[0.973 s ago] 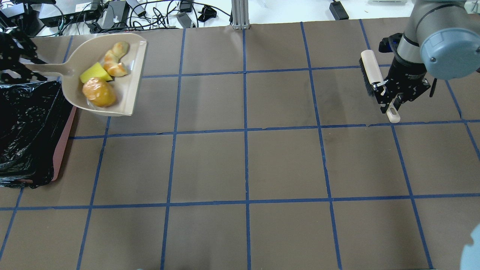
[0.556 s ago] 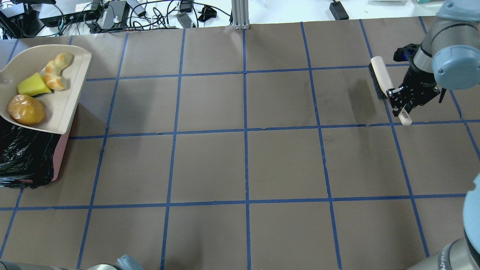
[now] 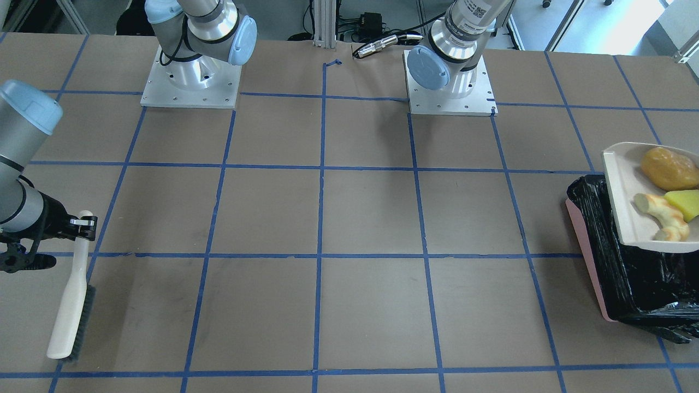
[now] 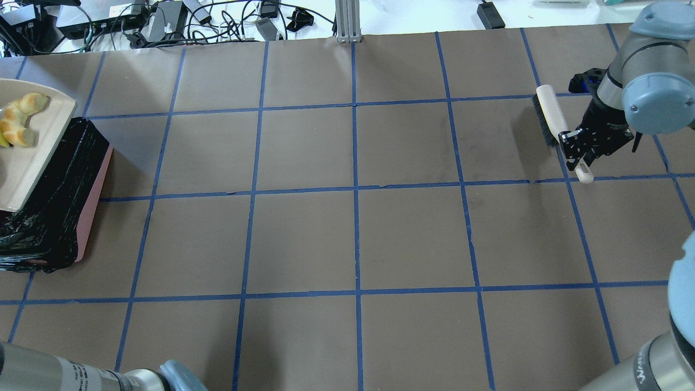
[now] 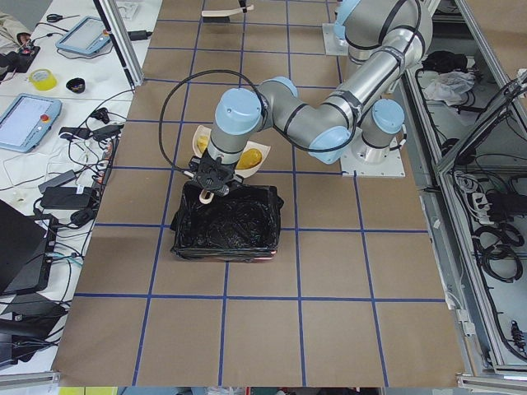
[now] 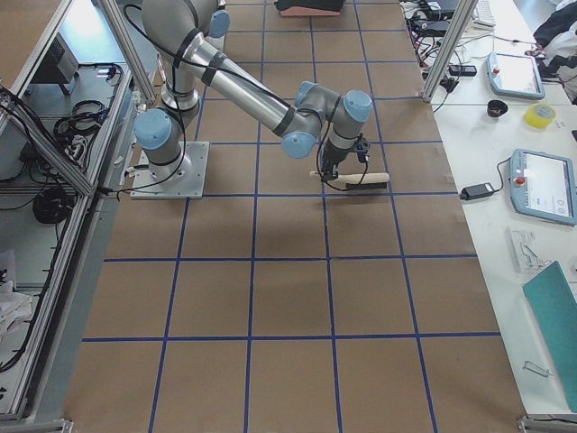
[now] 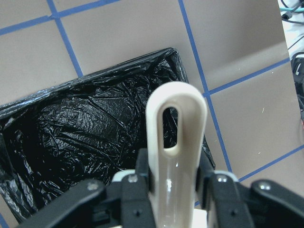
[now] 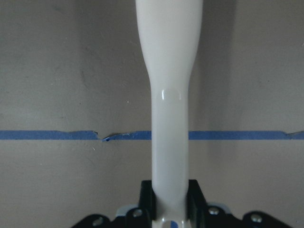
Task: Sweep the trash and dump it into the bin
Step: 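Tip the dustpan over the trash bag while the right gripper sets the brush down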
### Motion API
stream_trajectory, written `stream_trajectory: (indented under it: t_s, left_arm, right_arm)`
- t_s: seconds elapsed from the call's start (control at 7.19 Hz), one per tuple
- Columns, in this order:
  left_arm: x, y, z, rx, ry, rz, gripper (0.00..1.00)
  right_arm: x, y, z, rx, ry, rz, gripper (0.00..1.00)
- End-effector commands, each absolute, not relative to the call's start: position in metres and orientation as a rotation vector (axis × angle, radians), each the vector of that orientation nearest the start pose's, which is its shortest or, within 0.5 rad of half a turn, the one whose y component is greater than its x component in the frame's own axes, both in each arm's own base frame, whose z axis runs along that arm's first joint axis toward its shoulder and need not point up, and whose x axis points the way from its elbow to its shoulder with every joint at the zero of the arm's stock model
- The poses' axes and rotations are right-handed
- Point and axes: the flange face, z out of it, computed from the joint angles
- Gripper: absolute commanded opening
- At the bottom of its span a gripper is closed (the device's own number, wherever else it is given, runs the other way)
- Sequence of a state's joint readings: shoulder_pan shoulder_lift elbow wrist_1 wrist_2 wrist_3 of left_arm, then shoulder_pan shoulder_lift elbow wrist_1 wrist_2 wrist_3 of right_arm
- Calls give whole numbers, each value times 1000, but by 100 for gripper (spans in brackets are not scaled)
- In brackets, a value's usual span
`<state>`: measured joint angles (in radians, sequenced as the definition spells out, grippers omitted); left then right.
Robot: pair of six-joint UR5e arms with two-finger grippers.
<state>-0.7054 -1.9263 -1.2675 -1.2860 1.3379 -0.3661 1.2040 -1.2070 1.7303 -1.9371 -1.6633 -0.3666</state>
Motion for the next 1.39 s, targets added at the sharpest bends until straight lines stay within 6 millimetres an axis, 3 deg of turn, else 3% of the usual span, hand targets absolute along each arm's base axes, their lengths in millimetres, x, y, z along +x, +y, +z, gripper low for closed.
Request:
stream_trajectory:
  t_s: [0.0,0.14,0.42,0.56,0.7,0.83,1.11,1.25]
  left_arm:
    - [441,-579,465,-1645,2792,-600,0]
    - [459,-594,458,-1578,2808,-654,0]
    - [470,-617,434,-1302,2939,-843,0]
    - [463,-617,429,-1231,3002,-876,0]
    - [451,-615,430,-1063,3082,-962,0]
    - [441,-618,433,-865,3091,-1179,0]
    - [424,-608,447,-680,3091,-1258,0]
    - [415,-606,459,-567,3110,-1348,0]
  right_arm:
    - [-90,-580,249,15,3161,286,5]
    - [-90,-581,249,18,3158,284,29]
    - [-92,-584,245,4,3160,297,48]
    - [-92,-585,244,5,3157,295,70]
    - [-92,-585,245,7,3159,291,78]
    - [-92,-587,248,8,3162,282,82]
    - [-100,-611,301,26,3218,82,99]
    - [-99,-613,340,23,3228,31,100]
